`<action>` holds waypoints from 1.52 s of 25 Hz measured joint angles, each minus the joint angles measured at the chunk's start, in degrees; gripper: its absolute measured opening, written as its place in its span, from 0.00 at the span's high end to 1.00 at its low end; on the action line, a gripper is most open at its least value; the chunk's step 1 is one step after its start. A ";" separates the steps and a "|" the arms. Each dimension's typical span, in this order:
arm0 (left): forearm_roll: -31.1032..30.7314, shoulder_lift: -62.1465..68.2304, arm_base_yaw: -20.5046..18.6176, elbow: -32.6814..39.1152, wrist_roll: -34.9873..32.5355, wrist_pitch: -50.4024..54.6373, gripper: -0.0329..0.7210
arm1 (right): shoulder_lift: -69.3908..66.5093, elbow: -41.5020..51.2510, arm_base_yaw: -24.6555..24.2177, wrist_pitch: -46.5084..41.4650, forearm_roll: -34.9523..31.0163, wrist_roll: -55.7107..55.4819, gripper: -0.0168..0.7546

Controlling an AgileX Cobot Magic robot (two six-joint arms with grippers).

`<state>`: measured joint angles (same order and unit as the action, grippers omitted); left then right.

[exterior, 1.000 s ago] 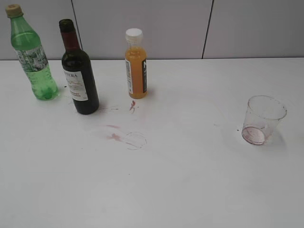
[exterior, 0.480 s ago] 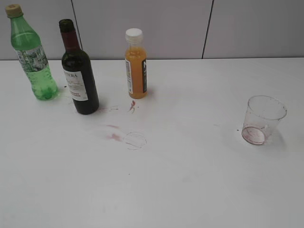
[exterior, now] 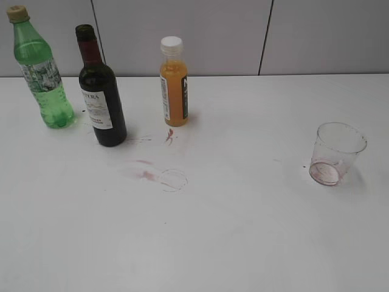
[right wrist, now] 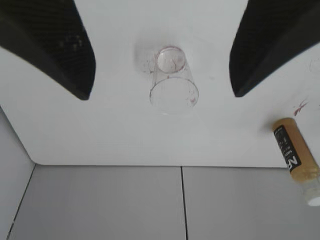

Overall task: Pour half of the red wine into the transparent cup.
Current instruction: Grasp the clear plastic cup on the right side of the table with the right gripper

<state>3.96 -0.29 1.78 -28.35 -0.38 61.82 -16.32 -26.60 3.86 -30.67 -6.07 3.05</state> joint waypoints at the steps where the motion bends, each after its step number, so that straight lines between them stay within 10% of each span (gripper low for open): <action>1: 0.00 0.00 0.00 0.00 0.00 0.00 0.64 | -0.62 0.84 0.00 2.50 -0.14 0.15 0.16; 23: 0.00 0.00 0.00 0.00 0.00 0.00 0.64 | -9.91 14.71 0.00 42.42 -0.43 1.15 0.32; 38: 0.00 0.00 0.00 0.00 0.00 0.00 0.64 | -27.00 15.57 0.07 45.01 4.66 0.46 0.25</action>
<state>3.96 -0.29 1.78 -28.35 -0.38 61.82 -43.32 -11.02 3.94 14.34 -1.41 3.51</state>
